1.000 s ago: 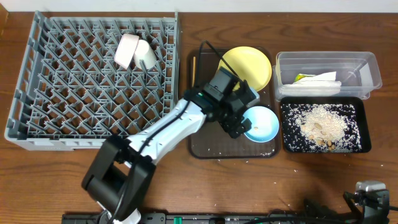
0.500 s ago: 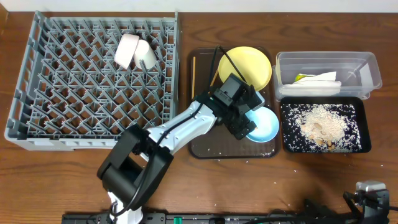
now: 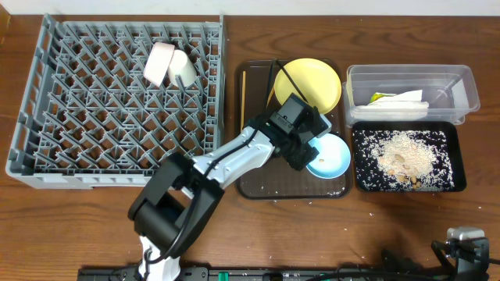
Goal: Sort waste into correct bins and load items into the dishwasher
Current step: 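Grasp the light-blue bowl's rim with the left gripper and lift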
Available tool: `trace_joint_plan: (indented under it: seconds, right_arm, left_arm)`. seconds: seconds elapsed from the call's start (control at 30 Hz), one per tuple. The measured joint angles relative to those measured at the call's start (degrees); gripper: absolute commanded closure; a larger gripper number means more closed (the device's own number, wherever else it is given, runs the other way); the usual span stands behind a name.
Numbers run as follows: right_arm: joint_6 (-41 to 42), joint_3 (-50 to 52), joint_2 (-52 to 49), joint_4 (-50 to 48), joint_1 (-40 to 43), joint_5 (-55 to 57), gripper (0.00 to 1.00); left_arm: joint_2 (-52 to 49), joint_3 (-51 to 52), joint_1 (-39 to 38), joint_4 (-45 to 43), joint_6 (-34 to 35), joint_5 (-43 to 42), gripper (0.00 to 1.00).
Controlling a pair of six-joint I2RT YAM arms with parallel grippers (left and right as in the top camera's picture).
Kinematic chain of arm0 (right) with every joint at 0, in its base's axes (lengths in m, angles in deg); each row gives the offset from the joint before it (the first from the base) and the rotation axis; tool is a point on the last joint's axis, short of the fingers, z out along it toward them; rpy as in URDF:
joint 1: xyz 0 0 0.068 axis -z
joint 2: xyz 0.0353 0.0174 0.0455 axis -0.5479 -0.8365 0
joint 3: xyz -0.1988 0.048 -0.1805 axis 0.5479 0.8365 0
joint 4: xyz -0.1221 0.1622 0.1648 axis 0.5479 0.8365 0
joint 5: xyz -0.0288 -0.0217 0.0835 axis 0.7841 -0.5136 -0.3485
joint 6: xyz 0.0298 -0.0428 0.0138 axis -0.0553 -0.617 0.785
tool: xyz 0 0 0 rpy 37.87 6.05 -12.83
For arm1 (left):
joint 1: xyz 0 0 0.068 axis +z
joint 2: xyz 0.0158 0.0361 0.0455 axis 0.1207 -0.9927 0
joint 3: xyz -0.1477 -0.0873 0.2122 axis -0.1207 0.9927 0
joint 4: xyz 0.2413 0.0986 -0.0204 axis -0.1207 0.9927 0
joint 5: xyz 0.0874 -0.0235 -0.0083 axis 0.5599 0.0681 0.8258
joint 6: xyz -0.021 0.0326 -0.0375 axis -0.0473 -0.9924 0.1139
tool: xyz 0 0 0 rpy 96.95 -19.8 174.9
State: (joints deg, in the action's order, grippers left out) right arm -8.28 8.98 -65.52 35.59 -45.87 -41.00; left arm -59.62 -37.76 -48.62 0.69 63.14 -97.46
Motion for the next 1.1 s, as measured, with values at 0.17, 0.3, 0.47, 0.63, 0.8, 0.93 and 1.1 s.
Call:
trace_joint_plan:
  seconds: [0.17,0.3,0.47,0.63,0.8,0.93,1.1]
  right_arm:
    - [0.0,0.0,0.0,0.0,0.0,0.0,0.01]
    - [0.0,0.0,0.0,0.0,0.0,0.0,0.01]
    - [0.0,0.0,0.0,0.0,0.0,0.0,0.01]
    - [0.0,0.0,0.0,0.0,0.0,0.0,0.01]
    - [0.0,0.0,0.0,0.0,0.0,0.0,0.01]
    - [0.0,0.0,0.0,0.0,0.0,0.0,0.01]
    - [0.0,0.0,0.0,0.0,0.0,0.0,0.01]
  left_arm:
    - [-2.36,0.02,0.0,0.04,1.14,0.02,0.5]
    - [-2.43,0.0,0.0,-0.11,1.25,0.02,0.64]
    - [-2.43,0.02,0.0,-0.13,1.4,0.04,0.78]
    - [-2.43,0.0,0.0,-0.13,1.25,-0.09,0.92]
    - [-0.87,0.0,0.11,-0.11,1.25,1.05,0.93]
    - [3.37,0.0,0.79,0.02,1.22,5.2,0.93]
    - [13.44,0.0,2.4,0.0,1.16,13.7,0.92]
